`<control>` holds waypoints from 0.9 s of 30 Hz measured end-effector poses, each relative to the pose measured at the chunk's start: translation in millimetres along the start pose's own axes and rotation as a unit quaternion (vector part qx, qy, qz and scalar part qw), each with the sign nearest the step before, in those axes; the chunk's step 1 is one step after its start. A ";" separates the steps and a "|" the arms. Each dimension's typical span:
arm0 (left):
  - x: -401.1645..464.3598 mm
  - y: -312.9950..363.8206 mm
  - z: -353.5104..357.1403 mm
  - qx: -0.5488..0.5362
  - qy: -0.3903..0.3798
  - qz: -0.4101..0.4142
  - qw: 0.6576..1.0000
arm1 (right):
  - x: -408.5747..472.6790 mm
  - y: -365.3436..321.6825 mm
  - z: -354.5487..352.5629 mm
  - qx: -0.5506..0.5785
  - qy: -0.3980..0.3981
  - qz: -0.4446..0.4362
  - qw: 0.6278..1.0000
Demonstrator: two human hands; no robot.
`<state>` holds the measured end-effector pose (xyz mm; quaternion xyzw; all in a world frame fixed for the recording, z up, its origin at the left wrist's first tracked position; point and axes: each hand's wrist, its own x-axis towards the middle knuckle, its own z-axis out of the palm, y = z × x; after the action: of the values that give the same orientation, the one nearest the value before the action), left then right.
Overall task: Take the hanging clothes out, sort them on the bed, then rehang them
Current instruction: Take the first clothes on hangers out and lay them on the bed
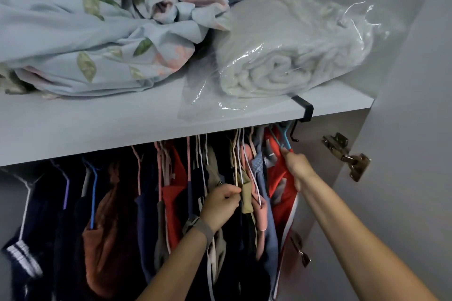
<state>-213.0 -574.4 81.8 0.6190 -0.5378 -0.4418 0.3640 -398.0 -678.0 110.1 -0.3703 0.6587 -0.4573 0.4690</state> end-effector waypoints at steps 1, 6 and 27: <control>0.8 4.9 3.9 -0.017 -0.008 0.007 1.000 | -6.9 3.3 -5.8 -0.005 -0.002 -0.002 1.000; 25.8 13.9 29.2 -0.047 -0.007 -0.003 0.999 | -51.8 27.8 -35.3 -0.095 0.016 -0.011 0.995; 107.2 34.6 53.8 0.081 0.038 0.020 0.996 | -104.4 61.3 -70.6 -0.143 0.048 -0.043 0.988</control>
<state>-272.0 -684.4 78.6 0.6520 -0.5697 -0.3656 0.3415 -439.3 -545.5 91.0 -0.4393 0.7223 -0.3955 0.3590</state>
